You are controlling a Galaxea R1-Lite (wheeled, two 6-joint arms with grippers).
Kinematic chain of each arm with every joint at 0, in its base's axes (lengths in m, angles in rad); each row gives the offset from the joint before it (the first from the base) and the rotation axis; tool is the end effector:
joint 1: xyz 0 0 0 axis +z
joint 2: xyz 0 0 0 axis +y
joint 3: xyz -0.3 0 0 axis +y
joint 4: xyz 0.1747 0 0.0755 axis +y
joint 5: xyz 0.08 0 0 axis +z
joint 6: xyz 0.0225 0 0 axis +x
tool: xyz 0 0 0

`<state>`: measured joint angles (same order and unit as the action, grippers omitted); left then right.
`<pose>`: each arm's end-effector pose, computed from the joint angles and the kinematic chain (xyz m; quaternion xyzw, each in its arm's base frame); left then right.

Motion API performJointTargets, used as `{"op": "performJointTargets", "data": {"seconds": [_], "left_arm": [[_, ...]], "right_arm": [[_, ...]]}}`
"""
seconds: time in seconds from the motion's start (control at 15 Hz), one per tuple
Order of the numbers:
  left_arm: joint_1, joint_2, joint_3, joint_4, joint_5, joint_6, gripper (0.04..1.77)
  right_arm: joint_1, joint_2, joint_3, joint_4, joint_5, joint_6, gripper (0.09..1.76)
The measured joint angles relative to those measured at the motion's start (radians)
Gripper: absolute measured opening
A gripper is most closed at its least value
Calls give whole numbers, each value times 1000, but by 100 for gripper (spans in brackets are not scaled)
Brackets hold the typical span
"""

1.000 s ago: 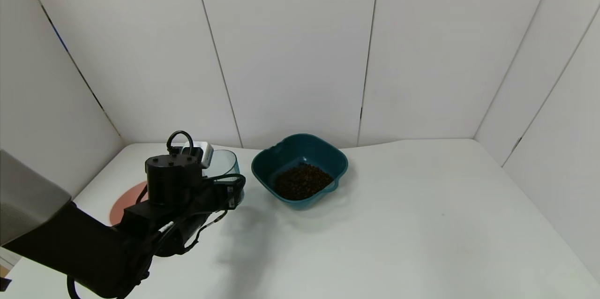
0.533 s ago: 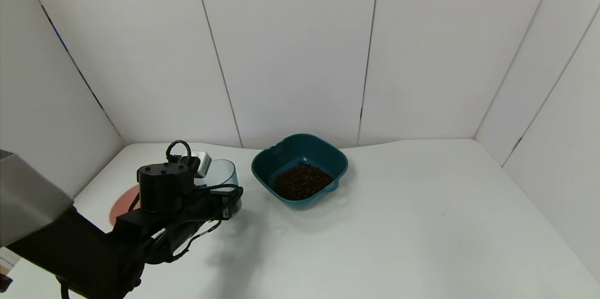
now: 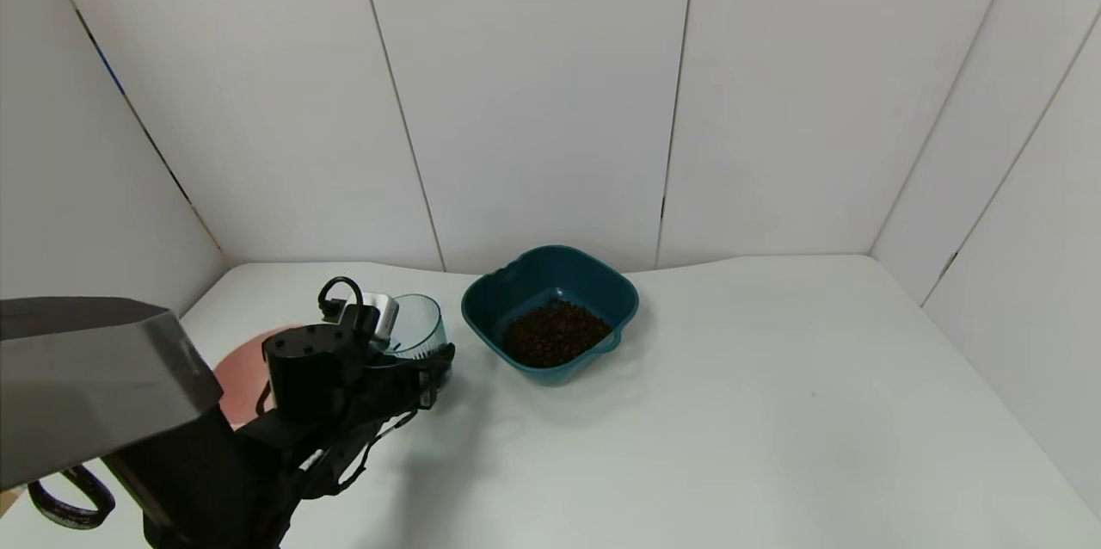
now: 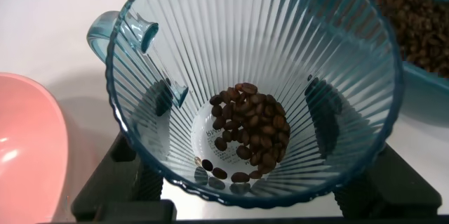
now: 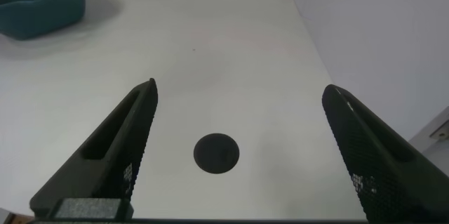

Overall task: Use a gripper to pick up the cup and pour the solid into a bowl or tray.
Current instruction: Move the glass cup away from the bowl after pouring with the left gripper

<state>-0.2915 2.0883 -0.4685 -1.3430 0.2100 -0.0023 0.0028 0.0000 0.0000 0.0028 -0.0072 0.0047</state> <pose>0.3015 -0.0856 0.0547 0.0331 0.1337 -0.0402 0.9897 -0.0228 -0.0002 0.0752 0.0023 0.0014 -0.0022 1.0000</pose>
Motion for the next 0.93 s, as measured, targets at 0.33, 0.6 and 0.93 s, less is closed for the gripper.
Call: {"op": "performJointTargets", "data": {"seconds": [0.33,0.6,0.93], "left_arm": [[2,33,1,-3,-2,-9,129],[3,41,-2,5,-3,-12,129],[4,44,-3,9,-2,-15,129]], "right_arm": [[0,0,0,0,0,0,171],[0,0,0,1,0,0,171],[0,0,0,1,0,0,171]]}}
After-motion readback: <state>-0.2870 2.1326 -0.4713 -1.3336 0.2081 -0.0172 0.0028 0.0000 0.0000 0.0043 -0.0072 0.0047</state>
